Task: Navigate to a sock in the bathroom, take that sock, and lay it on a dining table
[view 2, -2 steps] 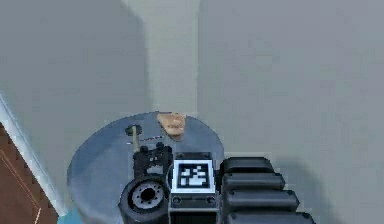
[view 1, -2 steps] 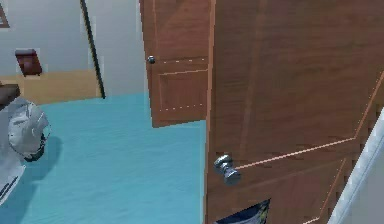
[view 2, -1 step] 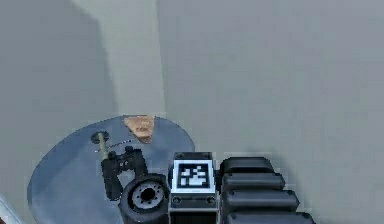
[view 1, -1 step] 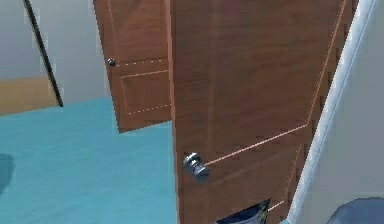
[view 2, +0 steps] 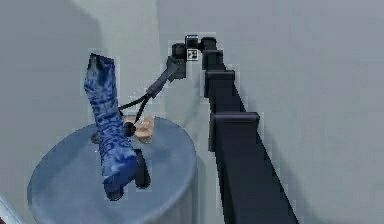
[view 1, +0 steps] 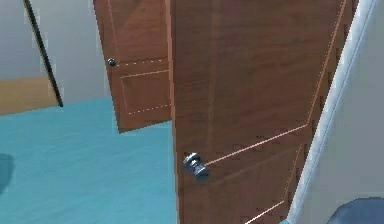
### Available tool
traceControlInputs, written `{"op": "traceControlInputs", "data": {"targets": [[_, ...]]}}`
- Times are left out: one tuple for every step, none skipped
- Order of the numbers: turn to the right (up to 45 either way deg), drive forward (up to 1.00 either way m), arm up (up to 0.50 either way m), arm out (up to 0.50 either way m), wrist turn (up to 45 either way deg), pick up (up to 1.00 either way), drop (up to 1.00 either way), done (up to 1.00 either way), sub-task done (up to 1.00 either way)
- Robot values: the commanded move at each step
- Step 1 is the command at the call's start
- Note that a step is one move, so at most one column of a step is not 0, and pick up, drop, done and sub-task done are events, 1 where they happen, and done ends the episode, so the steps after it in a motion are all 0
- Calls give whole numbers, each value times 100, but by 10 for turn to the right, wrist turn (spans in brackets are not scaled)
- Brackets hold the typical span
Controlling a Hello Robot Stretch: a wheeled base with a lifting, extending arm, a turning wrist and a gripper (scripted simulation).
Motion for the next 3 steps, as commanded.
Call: {"op": "traceControlInputs", "data": {"targets": [[0,0,0,0,390,0,0,0,0],[0,0,-30,0,0,0,0,0,0],[0,0,0,0,0,0,100,0,0]]}}
